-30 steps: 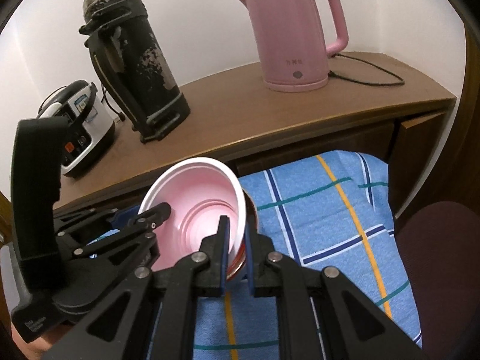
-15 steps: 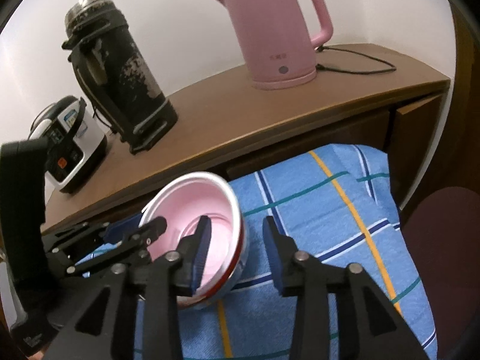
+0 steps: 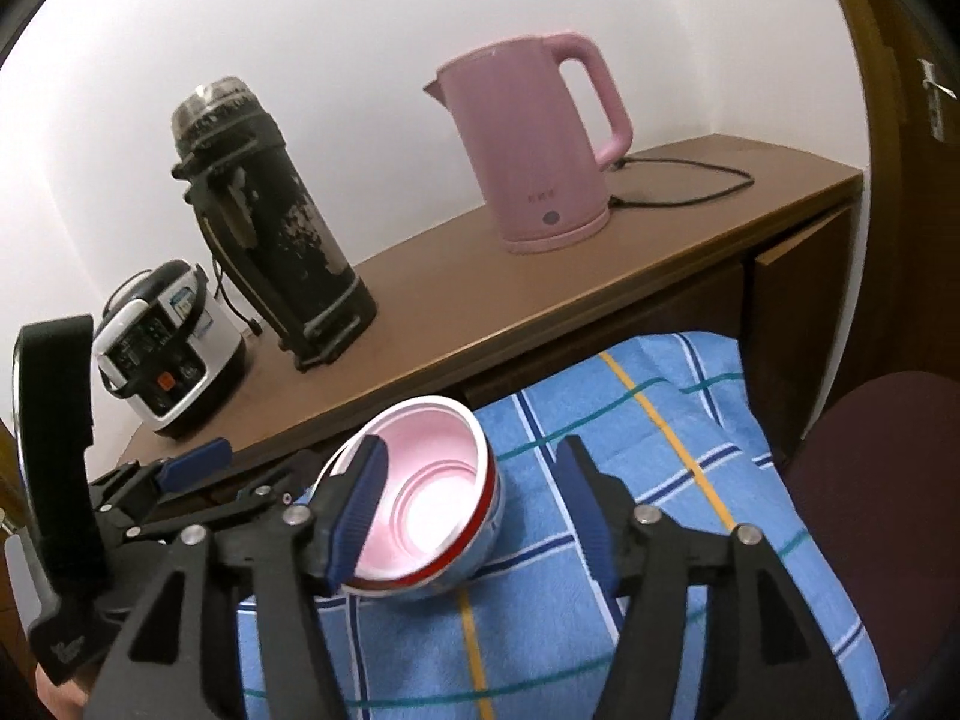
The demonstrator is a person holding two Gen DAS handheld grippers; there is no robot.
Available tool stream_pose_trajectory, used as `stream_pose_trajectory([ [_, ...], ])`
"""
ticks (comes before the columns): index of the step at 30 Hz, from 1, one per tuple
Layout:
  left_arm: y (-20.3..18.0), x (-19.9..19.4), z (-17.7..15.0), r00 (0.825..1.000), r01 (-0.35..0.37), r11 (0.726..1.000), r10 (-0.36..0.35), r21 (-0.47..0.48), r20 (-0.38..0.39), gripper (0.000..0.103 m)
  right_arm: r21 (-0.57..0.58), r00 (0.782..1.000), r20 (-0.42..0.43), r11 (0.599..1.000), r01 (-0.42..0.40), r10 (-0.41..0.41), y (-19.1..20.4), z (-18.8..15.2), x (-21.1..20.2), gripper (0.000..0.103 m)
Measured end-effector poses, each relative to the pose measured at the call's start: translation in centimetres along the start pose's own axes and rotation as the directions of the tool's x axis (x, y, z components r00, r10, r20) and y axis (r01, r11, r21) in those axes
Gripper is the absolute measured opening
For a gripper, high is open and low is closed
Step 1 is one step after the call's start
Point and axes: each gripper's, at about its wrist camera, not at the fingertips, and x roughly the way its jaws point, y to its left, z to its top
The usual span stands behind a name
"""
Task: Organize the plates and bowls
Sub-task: 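Lower the pink bowl into the steel bowl and open both tools, then move both tools to the cream enamel bowl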
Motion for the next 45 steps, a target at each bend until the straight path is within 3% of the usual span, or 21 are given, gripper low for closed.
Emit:
stream_pose_trajectory([
  [14, 1.4, -5.4, -4.1, 0.999, -0.026, 1.0, 0.026, -0.011, 0.041, 0.073, 0.01, 0.999, 0.05, 1.0, -0.012, 0.012, 1.6, -2.8, -6.6, 0.065],
  [30, 2.7, -10.9, -9.0, 0.998, 0.002, 0.999, 0.001, -0.04, 0.062, 0.073, -0.027, 0.996, 0.078, 0.999, -0.041, 0.043, 3.4, -7.2, -12.5, 0.065],
  [45, 3.9, -13.1, -14.2, 0.999, 0.034, 0.996, -0.033, -0.085, 0.018, 0.073, -0.06, 0.999, 0.025, 0.997, -0.043, 0.045, 4.0, -12.5, -15.0, 0.065],
])
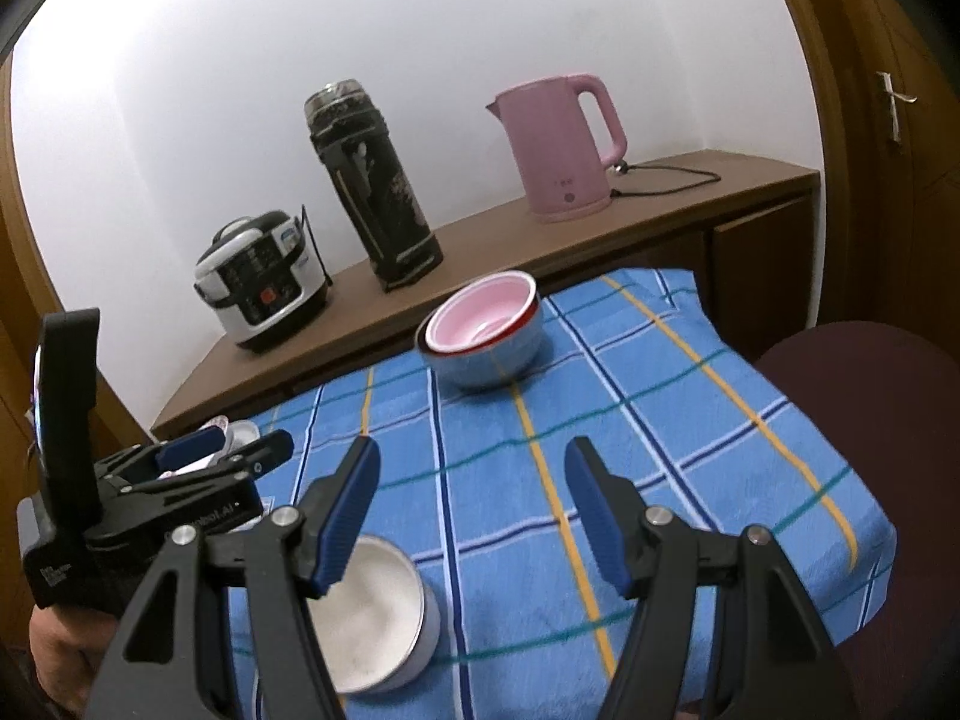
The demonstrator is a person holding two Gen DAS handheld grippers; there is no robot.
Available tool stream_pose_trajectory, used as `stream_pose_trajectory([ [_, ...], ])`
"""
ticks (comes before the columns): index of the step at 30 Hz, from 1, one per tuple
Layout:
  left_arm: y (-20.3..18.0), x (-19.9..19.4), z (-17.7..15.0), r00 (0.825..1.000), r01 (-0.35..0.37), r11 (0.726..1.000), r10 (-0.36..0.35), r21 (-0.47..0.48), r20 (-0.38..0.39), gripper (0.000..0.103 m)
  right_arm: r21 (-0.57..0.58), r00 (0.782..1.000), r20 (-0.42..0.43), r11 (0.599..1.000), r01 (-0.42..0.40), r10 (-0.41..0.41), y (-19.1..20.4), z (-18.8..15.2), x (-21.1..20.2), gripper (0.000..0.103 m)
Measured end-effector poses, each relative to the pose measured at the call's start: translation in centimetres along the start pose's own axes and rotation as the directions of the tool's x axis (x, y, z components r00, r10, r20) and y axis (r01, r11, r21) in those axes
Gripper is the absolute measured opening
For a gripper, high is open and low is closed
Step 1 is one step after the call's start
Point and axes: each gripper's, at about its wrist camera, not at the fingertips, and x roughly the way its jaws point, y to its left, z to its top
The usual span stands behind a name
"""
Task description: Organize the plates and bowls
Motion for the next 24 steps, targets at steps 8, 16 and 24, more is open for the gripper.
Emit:
stream_pose_trajectory([
  [8, 0.3, 0.0, -2.6, 0.999, 0.014, 1.0, -0.014, -0.008, -0.047, 0.073, -0.052, 0.999, -0.03, 0.999, -0.014, 0.013, 1.0, -2.1, -0.3, 0.065],
  [16, 0.7, 0.4, -4.6, 0.995, 0.031, 0.999, -0.034, -0.031, -0.096, 0.073, -0.06, 0.996, -0.091, 0.998, -0.027, 0.021, 1.4, -3.8, 0.4, 0.049],
  [24, 0.3, 0.6, -5.5, 0.993, 0.03, 1.0, -0.031, -0.008, -0.118, 0.073, -0.058, 0.987, -0.16, 0.997, -0.042, 0.032, 1.7, -5.1, 1.6, 0.044],
])
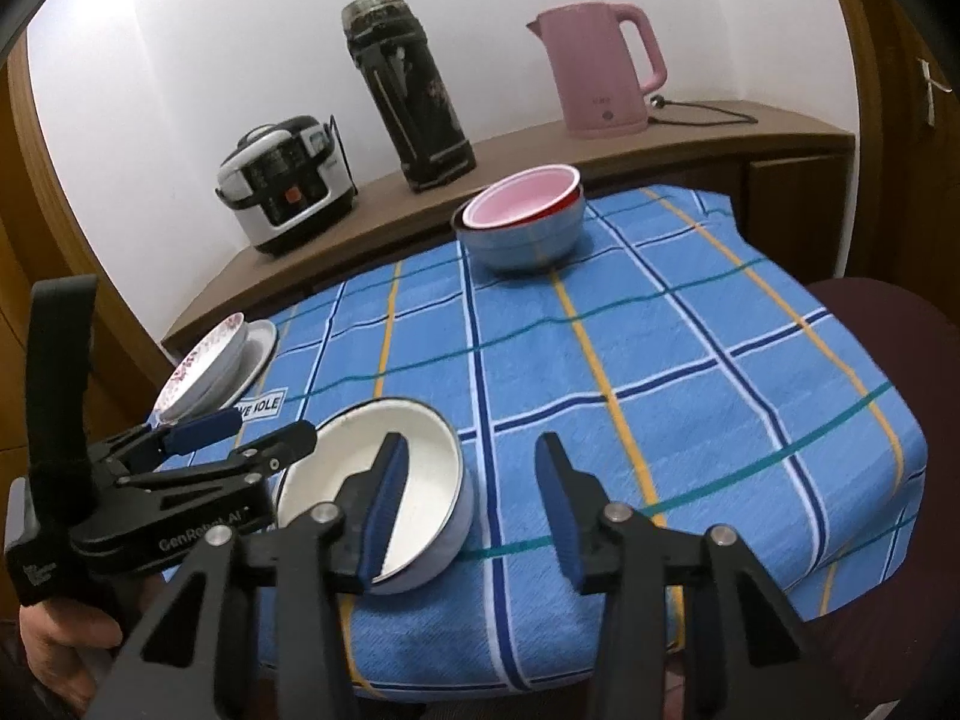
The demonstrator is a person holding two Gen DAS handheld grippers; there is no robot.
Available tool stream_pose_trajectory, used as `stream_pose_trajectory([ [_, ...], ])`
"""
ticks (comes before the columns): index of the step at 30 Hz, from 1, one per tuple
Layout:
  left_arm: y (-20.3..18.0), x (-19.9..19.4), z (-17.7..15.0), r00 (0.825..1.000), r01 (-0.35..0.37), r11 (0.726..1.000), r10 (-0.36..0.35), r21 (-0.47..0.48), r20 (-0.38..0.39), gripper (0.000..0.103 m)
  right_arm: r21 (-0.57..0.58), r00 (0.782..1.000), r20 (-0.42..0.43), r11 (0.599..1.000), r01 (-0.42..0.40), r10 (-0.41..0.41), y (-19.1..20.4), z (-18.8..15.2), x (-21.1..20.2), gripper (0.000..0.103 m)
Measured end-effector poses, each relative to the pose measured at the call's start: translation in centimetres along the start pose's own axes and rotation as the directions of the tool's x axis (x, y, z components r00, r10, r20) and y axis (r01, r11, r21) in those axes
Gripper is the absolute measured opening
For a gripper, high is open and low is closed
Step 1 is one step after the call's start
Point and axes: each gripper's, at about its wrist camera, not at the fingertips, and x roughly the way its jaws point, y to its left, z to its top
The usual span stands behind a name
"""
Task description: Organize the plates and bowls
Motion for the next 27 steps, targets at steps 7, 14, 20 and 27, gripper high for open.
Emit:
stream_pose_trajectory([
  [7, -0.5, 0.6, -0.2, 1.0, -0.013, 1.0, 0.013, 0.005, -0.017, 0.073, -0.033, 1.0, -0.028, 0.999, -0.006, 0.005, 0.8, -0.3, 0.8, 0.036],
  [14, -0.4, 1.2, -0.3, 0.999, -0.037, 0.999, 0.037, -0.004, -0.029, 0.073, -0.032, 0.999, -0.041, 0.999, 0.001, -0.002, 0.8, -0.3, 1.3, 0.036],
  [20, -0.4, 1.7, -0.3, 0.999, -0.034, 0.999, 0.034, -0.001, -0.035, 0.073, -0.034, 0.998, -0.058, 0.999, 0.002, -0.004, 1.0, -0.4, 1.9, 0.036],
  [27, -0.6, 2.0, -0.4, 0.999, -0.021, 1.0, 0.021, -0.004, -0.046, 0.062, -0.038, 0.995, -0.096, 0.999, 0.008, -0.012, 1.1, -0.8, 3.0, 0.029],
])
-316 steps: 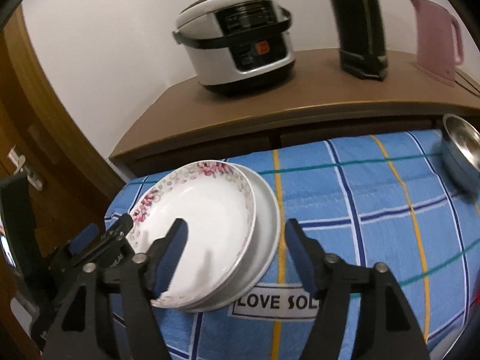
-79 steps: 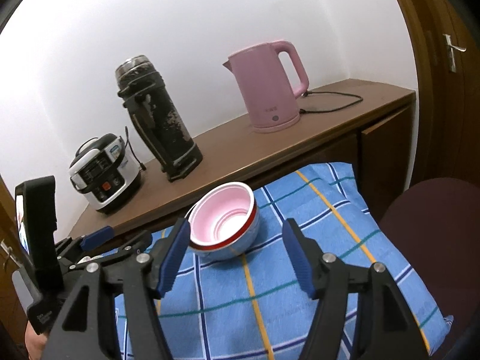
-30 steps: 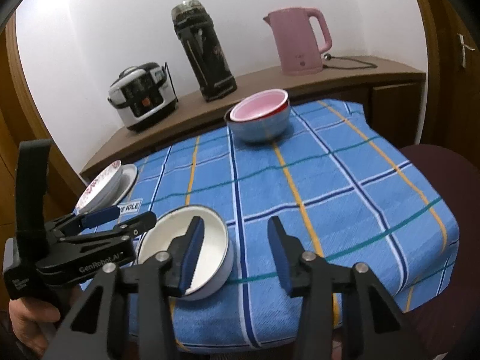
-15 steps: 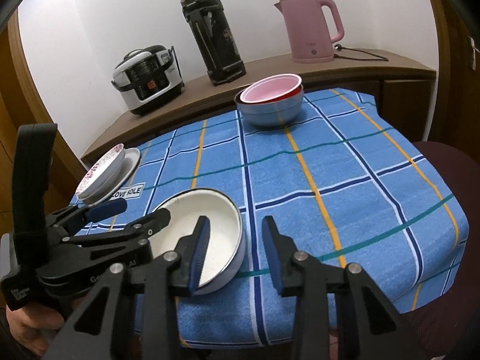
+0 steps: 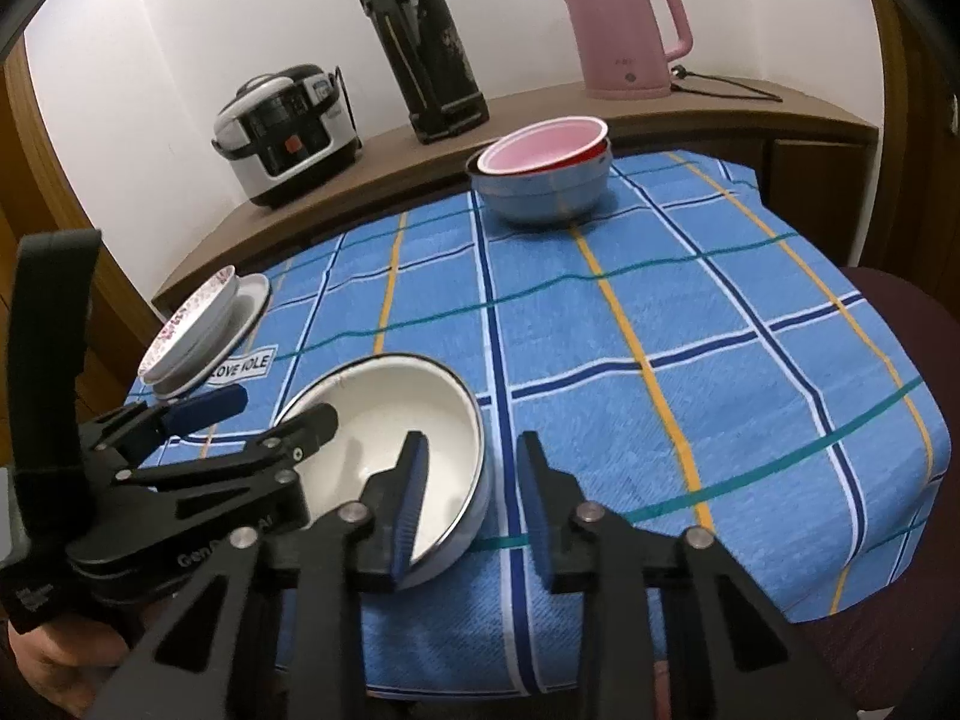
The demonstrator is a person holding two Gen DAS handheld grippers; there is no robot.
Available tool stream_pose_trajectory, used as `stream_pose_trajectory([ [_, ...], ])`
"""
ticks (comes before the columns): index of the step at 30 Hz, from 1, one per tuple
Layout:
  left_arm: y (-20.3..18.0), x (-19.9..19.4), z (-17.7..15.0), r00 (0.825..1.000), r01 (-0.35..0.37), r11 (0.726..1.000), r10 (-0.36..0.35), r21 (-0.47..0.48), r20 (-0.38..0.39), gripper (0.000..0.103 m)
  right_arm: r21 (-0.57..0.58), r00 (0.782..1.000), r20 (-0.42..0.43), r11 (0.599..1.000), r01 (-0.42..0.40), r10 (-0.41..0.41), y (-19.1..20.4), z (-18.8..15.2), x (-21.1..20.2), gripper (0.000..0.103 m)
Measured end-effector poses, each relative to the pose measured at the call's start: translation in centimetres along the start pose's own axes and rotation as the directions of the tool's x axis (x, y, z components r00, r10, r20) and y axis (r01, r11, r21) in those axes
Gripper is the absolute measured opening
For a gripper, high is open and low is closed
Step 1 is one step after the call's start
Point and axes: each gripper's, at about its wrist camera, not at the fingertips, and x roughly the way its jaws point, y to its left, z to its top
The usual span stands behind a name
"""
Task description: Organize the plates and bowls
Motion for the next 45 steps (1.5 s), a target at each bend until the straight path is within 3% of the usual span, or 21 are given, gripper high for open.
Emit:
stream_pose_trajectory([
  [4, -0.3, 0.5, 0.0, 1.0, 0.025, 1.0, -0.025, -0.001, -0.018, 0.054, -0.004, 1.0, -0.013, 1.0, 0.0, 0.0, 0.0, -0.1, 0.4, 0.027],
  [10, -0.6, 1.0, -0.1, 0.997, 0.063, 0.998, -0.063, -0.008, -0.037, 0.039, -0.008, 1.0, -0.029, 1.0, -0.007, 0.007, 0.2, -0.1, 1.0, 0.017],
  [17, -1.1, 1.4, 0.0, 0.993, 0.106, 0.994, -0.107, -0.024, -0.045, 0.016, -0.008, 0.999, -0.037, 1.0, 0.003, -0.003, 0.3, 0.2, 1.3, 0.015],
  [33, -1.2, 0.8, 0.5, 0.995, 0.097, 0.995, -0.098, -0.039, -0.03, 0.015, 0.0, 0.996, -0.086, 1.0, 0.021, -0.02, 0.3, 0.8, 1.5, 0.01],
  [45, -2.1, -0.2, 2.3, 0.995, 0.095, 0.995, -0.095, -0.013, 0.012, 0.015, 0.007, 0.998, -0.06, 1.0, 0.018, -0.017, -0.1, 2.0, 0.3, 0.01],
])
